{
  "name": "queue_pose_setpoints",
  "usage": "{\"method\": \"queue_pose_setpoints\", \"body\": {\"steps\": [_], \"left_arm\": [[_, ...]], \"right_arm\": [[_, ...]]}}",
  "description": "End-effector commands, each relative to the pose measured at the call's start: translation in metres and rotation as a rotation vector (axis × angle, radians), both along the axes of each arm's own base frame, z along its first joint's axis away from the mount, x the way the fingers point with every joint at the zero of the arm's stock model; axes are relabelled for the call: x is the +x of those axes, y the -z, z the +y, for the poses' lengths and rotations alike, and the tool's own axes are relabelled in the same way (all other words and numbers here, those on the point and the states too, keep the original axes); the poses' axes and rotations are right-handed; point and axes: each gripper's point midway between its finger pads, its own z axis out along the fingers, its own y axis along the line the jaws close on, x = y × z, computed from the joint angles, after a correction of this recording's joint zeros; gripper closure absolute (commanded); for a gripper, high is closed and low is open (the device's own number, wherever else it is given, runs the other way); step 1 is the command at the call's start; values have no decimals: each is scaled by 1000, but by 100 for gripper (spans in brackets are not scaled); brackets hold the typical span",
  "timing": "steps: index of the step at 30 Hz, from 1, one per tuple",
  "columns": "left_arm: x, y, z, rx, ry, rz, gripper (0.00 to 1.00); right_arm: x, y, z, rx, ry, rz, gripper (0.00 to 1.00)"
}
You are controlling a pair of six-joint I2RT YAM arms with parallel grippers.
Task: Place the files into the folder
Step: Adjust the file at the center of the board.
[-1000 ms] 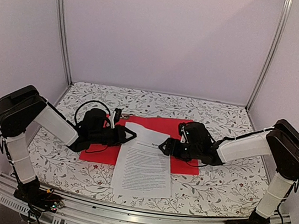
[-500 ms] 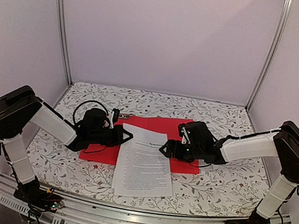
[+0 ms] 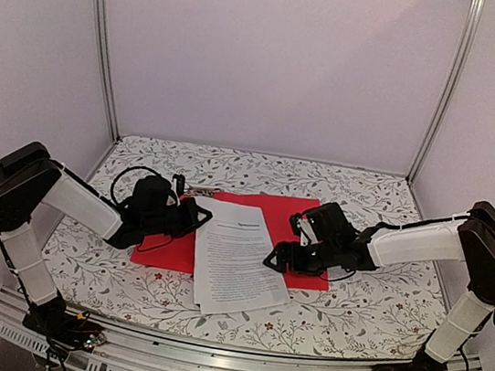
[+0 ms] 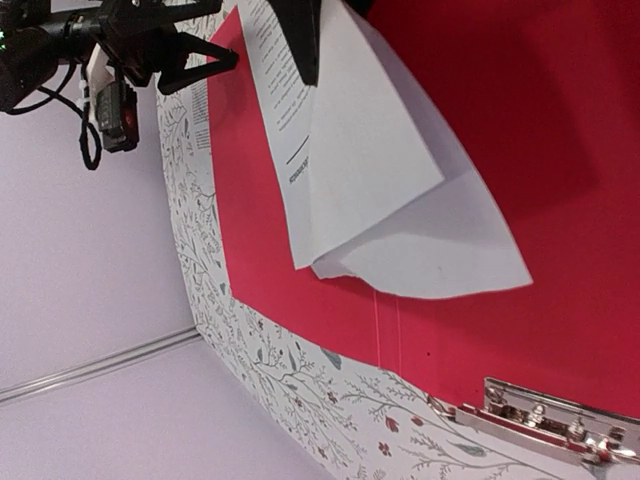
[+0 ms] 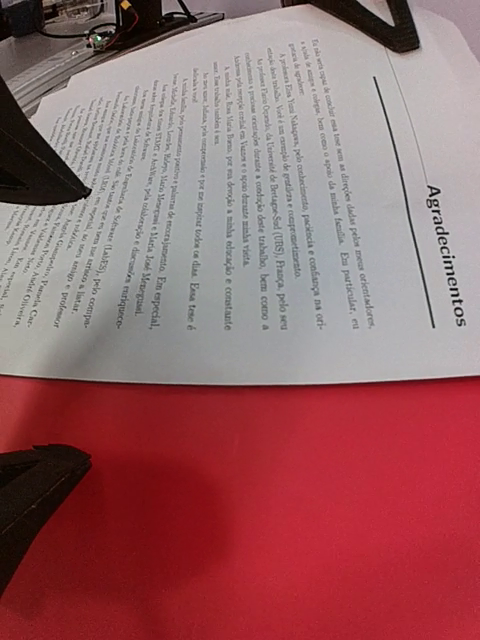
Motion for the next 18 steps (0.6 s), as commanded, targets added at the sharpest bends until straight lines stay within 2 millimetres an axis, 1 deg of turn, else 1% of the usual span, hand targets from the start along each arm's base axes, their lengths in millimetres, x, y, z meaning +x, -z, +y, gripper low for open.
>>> {"method": "queue_pose_setpoints", "body": {"steps": [1, 7, 12, 18], "left_arm": [[8, 16, 19, -7, -99, 40, 100], [4, 28, 26, -7, -140, 69, 99], [-1, 37, 24, -13, -129, 96, 89], [-6, 40, 21, -14, -117, 106, 77]], "right_arm": [[-5, -3, 4, 7, -45, 30, 17], [-9, -1, 13, 19, -66, 50, 18], [-9, 3, 18, 24, -70, 62, 19], [-8, 0, 23, 40, -70, 61, 19]]}}
